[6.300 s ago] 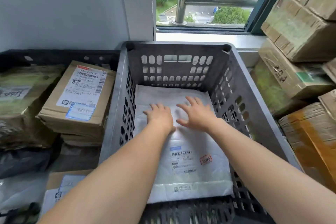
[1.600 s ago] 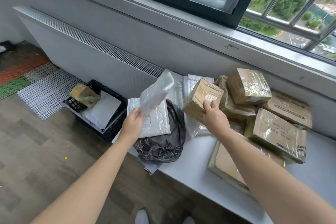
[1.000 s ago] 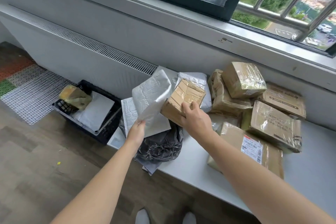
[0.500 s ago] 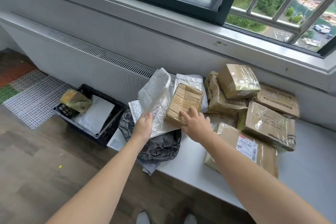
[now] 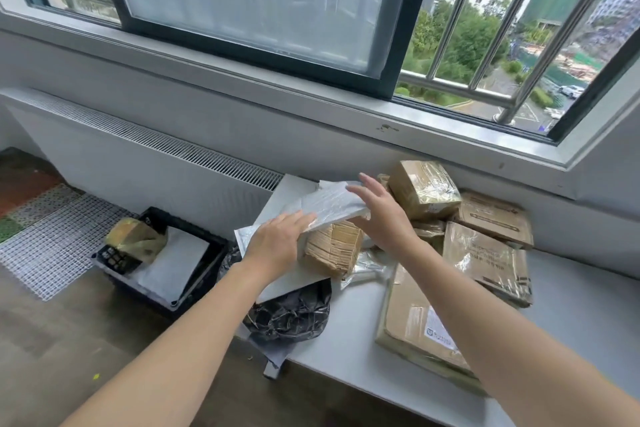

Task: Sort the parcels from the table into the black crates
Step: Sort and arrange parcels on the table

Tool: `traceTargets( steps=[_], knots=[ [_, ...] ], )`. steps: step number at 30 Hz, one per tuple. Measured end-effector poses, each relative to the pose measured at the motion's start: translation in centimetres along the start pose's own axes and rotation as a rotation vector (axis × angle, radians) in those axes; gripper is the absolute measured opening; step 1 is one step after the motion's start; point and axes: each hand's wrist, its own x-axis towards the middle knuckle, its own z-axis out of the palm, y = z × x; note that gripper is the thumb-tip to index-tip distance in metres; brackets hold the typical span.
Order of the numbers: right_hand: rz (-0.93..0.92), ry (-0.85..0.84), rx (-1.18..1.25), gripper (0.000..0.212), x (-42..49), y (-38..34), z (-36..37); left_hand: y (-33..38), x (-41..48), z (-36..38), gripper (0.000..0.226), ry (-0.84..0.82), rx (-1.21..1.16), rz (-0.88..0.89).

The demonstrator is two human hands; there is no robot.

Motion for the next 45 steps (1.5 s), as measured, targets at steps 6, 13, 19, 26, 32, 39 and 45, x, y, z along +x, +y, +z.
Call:
traceTargets(
  steps=[6,13,19,26,32,39,45],
  knots=[
    [-0.014,0.096,0.087,0.022,-0.6,1.7,-2.1,1.1,2.4,-3.6,0.034,0.215,-0.176,-0.118],
    [0.147,0.395,0.511,0.021,1.5,0.9,-7.0,3.8,6.1,-8.0,0.024,0.375,-1.126,-0.264],
    [0.152,0.492,0.758,0.018,2.1,0.6,-10.0,5.8,7.2,-7.2,0.014,0.296,-1.067,-0.295],
    [0.215,0.278,0.763,0.016,0.1,2.6,-9.8,8.0,8.4,-7.9,0.016,0.428,-1.2,-0.312],
    [0.296,0.396,0.728,0.015,0.1,3.5,-9.9,9.7,8.9,-8.1,0.015,0.409,-1.234,-0.295],
    [0.203,0.292,0.498,0.012,-0.1,5.0,-11.9,9.8,9.2,-8.3,0.062,0.402,-0.942,-0.351],
    [-0.062,0.043,0.103,0.02,-0.4,4.9,-15.1,10.5,10.8,-11.5,0.095,0.138,-0.345,-0.061]
  ],
)
